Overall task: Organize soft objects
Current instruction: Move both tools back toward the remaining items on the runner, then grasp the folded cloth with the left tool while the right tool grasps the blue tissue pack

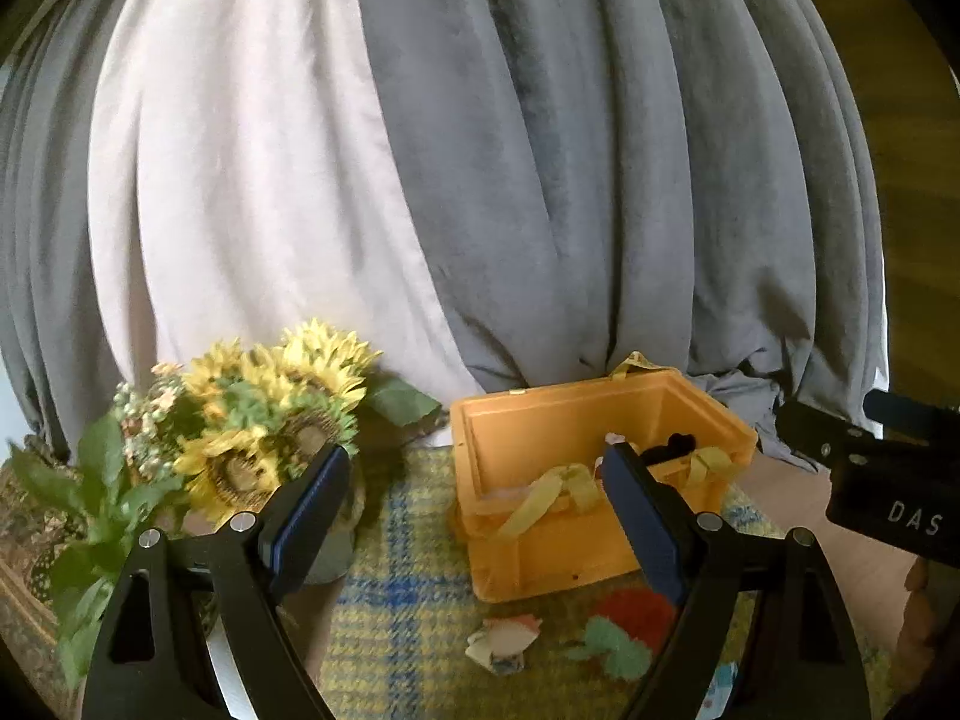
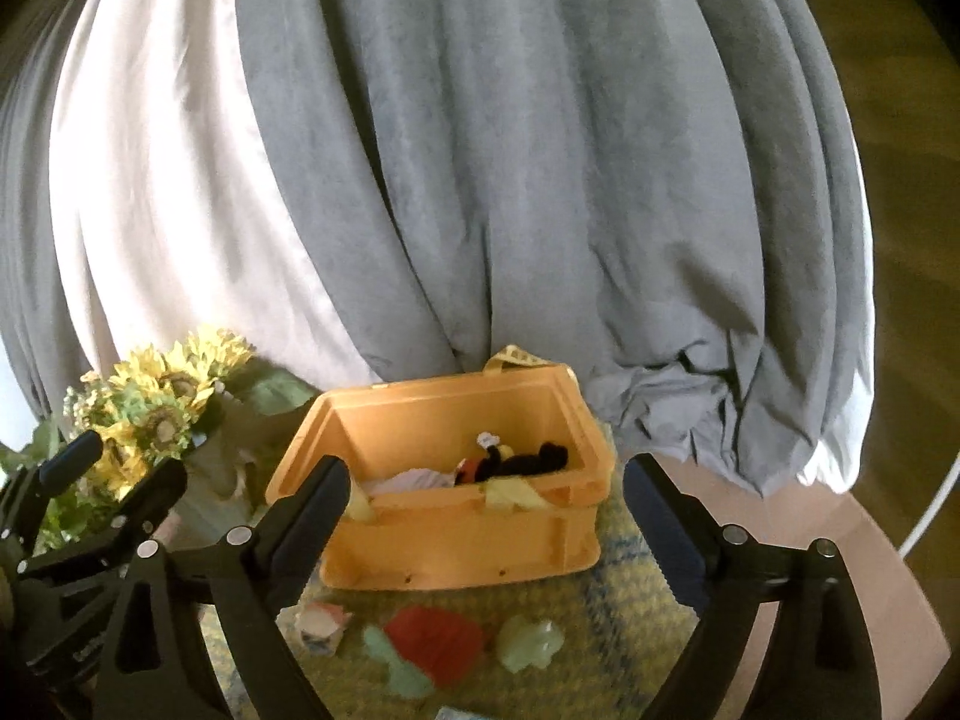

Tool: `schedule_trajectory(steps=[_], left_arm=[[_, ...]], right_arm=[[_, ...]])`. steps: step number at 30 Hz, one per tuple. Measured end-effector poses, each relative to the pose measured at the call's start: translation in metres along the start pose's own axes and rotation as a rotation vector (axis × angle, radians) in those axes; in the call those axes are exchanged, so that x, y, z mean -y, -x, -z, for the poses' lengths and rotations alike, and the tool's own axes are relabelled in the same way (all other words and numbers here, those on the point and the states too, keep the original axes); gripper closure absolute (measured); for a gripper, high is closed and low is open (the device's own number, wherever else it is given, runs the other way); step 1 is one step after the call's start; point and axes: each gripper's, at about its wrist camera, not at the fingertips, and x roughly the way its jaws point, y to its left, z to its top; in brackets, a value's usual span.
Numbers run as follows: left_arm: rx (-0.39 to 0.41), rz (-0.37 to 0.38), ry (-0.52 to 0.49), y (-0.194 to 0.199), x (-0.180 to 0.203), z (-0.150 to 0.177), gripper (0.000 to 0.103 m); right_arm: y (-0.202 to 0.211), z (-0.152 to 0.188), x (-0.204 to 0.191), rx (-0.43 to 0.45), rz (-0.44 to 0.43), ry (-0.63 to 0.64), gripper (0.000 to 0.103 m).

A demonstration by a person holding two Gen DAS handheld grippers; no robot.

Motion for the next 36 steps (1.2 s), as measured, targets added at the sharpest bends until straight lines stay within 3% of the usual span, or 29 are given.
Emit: schedule_trajectory(steps=[10,18,29,36], left_arm=[[-0.049,0.004,-0.012,0.030,-0.013,0.034,0.017],[-0.075,0.020,-0.040,0.038,-0.015,0.062,0.017],[-0.112,0.048,-0.095,0.028,-0.018,0.095,0.017],[-0.144,0.040,-0.130,0.012,-0.019,0.115,0.017]], right_arm=[[0.022,0.033,-0.011,-0.050,0.004,-0.020,0.009],[0.031,0.067,-0.013,-0.094,0.025,-0.047,0.002],[0.021,0.110,-0.014,-0.168,0.066,-0.065,0.002],[-0.003,0.137,-0.014,-0.285,0.078,-0.084,0.002]])
